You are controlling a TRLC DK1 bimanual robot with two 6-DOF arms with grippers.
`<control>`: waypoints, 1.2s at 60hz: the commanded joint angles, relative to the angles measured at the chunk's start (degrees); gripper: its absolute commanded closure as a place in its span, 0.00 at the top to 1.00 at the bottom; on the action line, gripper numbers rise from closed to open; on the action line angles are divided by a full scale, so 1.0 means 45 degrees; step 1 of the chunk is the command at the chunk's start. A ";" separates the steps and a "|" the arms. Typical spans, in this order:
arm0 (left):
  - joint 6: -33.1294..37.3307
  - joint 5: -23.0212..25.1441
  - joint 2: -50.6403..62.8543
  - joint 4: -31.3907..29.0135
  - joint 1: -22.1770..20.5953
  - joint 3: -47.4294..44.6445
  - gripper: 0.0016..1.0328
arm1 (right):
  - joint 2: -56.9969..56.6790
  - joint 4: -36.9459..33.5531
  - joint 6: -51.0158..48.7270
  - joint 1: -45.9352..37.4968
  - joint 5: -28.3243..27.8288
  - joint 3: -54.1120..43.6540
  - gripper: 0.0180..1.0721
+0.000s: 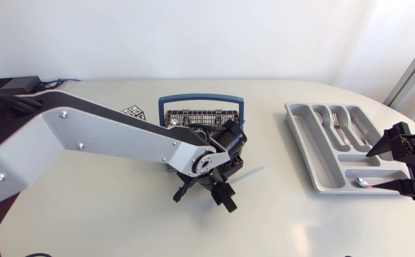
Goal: Transfer all utensils from the basket to the drawer tray.
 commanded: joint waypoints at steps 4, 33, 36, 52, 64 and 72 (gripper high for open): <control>-0.0164 0.0945 0.0779 -0.0970 0.0086 0.0505 0.19 | -0.0540 0.0019 0.0039 0.0173 -0.0175 -0.0516 0.96; 0.0012 0.2918 -0.0081 -0.2513 0.0438 0.0485 0.03 | -0.1946 -0.0879 0.3672 0.1872 -0.0742 -0.1101 0.96; 0.0012 0.3113 -0.0452 -0.2513 0.0438 0.0407 0.03 | -0.2278 -0.1113 0.3965 0.2087 -0.1113 -0.1238 0.96; -0.0457 0.3953 -0.1682 -0.1673 0.0438 0.0661 0.03 | -0.2708 -0.1602 0.8223 0.4001 -0.3027 -0.1121 0.95; -0.1492 0.4168 -0.2483 -0.0208 0.0594 0.0622 0.03 | -0.2220 -0.1777 1.2402 0.5368 -0.4687 -0.0047 0.88; -0.2254 0.4168 -0.3147 0.1374 0.0750 0.0094 0.03 | -0.0970 -0.1914 1.5059 0.6071 -0.5879 0.1203 0.88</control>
